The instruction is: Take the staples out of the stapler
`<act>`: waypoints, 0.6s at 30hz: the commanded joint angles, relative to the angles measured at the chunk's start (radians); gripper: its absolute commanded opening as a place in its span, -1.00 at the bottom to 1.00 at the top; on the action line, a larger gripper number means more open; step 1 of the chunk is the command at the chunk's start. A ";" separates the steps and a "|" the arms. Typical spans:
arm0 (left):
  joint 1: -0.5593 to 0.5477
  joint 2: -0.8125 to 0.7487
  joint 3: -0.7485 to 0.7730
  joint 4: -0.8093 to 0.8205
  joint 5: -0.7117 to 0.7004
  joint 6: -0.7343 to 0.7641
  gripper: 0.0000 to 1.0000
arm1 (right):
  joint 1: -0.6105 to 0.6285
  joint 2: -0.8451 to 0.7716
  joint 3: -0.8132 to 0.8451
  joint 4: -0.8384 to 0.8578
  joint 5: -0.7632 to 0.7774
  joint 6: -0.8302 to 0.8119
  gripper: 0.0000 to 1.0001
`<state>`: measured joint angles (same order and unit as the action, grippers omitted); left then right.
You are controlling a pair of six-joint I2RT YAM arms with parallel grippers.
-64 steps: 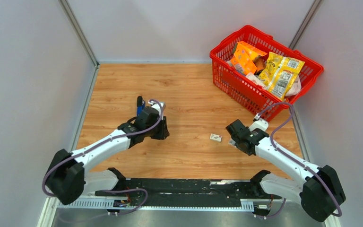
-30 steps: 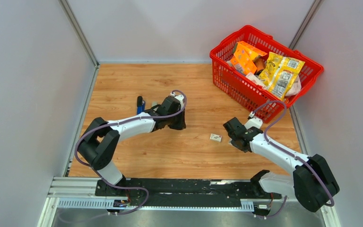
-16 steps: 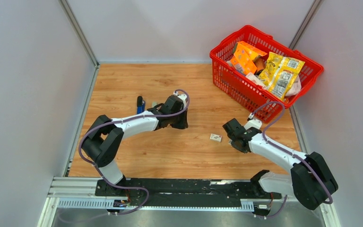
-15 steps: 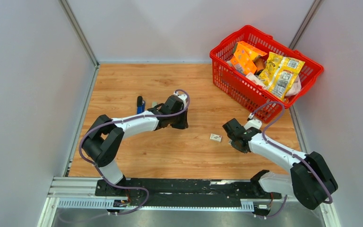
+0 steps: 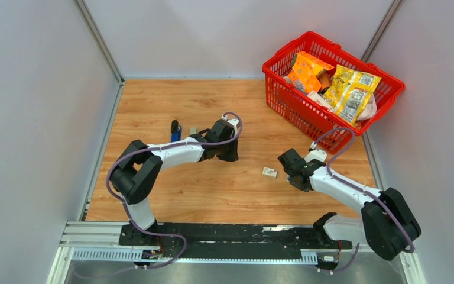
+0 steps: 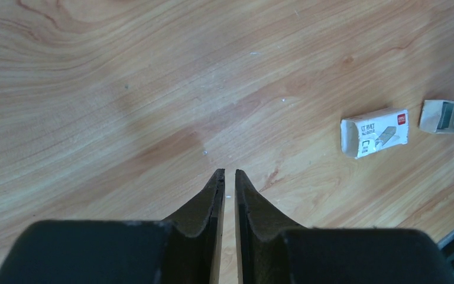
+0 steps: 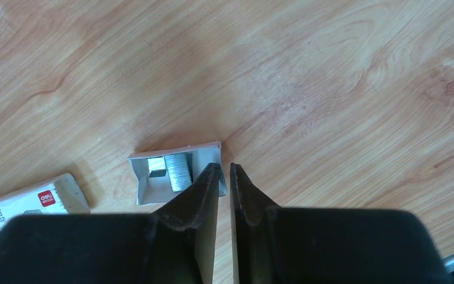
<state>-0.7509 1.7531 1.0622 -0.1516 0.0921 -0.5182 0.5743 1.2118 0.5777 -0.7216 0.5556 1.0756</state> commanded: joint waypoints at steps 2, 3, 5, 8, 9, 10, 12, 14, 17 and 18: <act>-0.016 0.019 0.042 0.017 -0.005 0.015 -0.63 | -0.004 0.022 0.001 0.036 0.015 0.007 -0.70; -0.016 0.019 0.044 0.014 -0.006 0.015 -0.63 | -0.004 0.023 0.002 0.040 0.012 0.007 -0.70; -0.018 0.016 0.045 0.011 -0.006 0.015 -0.63 | -0.004 0.026 0.005 0.044 0.013 0.004 -0.71; -0.021 0.014 0.047 0.009 -0.009 0.018 -0.63 | -0.004 0.025 0.008 0.044 0.015 0.000 -0.77; -0.021 0.016 0.047 0.007 -0.009 0.018 -0.63 | -0.004 0.022 0.010 0.041 0.017 -0.003 -0.78; -0.019 0.016 0.050 0.004 -0.009 0.020 -0.63 | -0.004 0.017 0.010 0.039 0.017 -0.002 -0.79; -0.022 0.016 0.051 0.003 -0.011 0.020 -0.63 | -0.004 0.008 0.014 0.031 0.018 -0.006 -0.84; -0.024 0.017 0.056 0.001 -0.015 0.023 -0.63 | -0.004 -0.001 0.020 0.019 0.026 -0.014 -0.91; -0.027 0.023 0.061 0.001 -0.018 0.024 -0.63 | -0.004 -0.020 0.024 0.013 0.026 -0.029 -1.00; -0.028 0.026 0.064 -0.002 -0.018 0.024 -0.63 | -0.004 -0.026 0.025 0.013 0.024 -0.040 -1.00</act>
<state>-0.7666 1.7752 1.0813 -0.1577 0.0841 -0.5140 0.5743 1.2255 0.5777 -0.7090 0.5514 1.0641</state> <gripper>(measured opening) 0.185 0.009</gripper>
